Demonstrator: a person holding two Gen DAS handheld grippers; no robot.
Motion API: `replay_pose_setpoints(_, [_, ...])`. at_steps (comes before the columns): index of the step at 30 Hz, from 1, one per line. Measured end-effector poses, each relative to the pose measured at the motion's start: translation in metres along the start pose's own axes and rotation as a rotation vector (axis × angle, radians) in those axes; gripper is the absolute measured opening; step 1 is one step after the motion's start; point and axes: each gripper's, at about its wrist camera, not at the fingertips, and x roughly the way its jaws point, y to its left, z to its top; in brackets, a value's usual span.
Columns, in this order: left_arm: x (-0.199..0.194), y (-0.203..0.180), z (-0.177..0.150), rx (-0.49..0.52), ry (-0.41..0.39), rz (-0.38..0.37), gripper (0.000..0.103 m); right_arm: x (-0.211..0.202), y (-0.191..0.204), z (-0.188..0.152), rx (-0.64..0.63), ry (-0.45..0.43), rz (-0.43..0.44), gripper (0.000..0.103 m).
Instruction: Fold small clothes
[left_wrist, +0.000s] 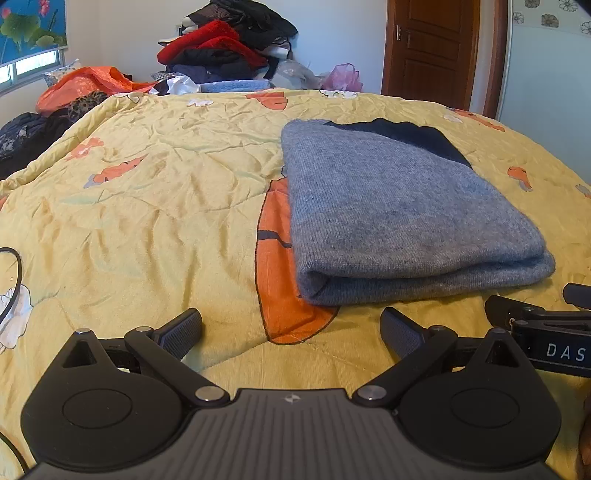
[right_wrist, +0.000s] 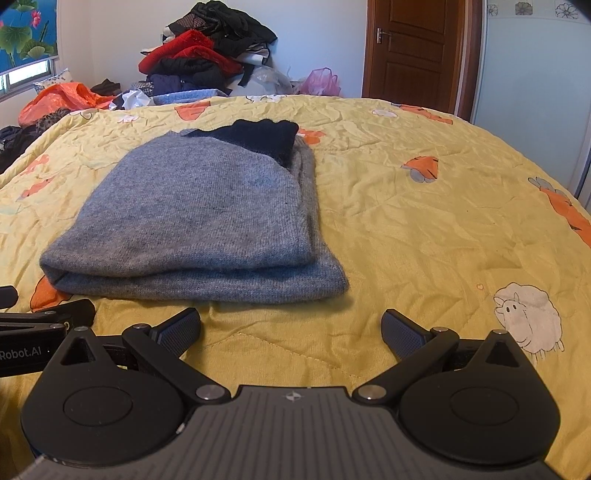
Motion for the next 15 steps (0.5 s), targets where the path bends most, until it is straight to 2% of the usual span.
replay_pose_setpoints(15, [0.0010,-0.0028,0.0000,-0.010,-0.005,0.015,0.103,-0.0024,0.0017,-0.0010,0.002,-0.007,0.001,0.103])
